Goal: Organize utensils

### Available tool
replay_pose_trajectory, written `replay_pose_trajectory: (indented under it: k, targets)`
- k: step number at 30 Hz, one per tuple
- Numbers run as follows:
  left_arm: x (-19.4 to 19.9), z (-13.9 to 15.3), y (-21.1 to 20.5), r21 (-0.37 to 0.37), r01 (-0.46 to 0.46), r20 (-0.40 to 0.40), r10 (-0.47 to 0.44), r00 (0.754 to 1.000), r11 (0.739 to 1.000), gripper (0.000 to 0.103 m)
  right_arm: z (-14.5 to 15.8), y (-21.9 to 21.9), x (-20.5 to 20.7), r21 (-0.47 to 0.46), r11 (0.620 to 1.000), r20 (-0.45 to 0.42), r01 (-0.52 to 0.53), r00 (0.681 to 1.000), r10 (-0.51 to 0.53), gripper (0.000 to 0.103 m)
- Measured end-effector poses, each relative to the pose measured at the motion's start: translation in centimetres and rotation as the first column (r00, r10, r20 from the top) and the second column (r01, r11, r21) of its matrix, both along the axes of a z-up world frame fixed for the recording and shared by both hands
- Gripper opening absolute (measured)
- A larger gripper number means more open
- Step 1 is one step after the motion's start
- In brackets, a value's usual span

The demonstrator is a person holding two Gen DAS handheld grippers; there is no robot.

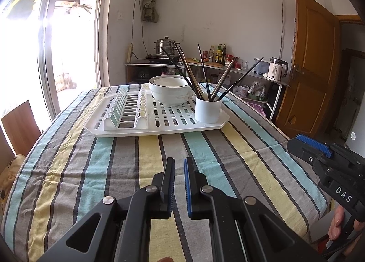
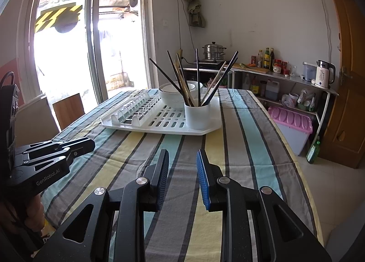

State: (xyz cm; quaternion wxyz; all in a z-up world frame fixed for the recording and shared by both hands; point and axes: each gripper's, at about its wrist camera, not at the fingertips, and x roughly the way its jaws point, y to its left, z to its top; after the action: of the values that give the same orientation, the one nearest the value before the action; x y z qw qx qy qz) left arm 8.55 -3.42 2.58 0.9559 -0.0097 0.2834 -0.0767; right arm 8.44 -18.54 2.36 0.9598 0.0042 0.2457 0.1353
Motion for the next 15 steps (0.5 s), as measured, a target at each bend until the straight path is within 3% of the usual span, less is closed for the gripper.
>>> replay_pose_trajectory:
  k: [15]
  targets:
    - [0.08,-0.35,-0.03,0.027,-0.020,0.003,0.020,1.000,0.999,0.007,-0.09,0.12,-0.02,-0.006,1.000,-0.001,-0.004,1.000,0.004,0.026]
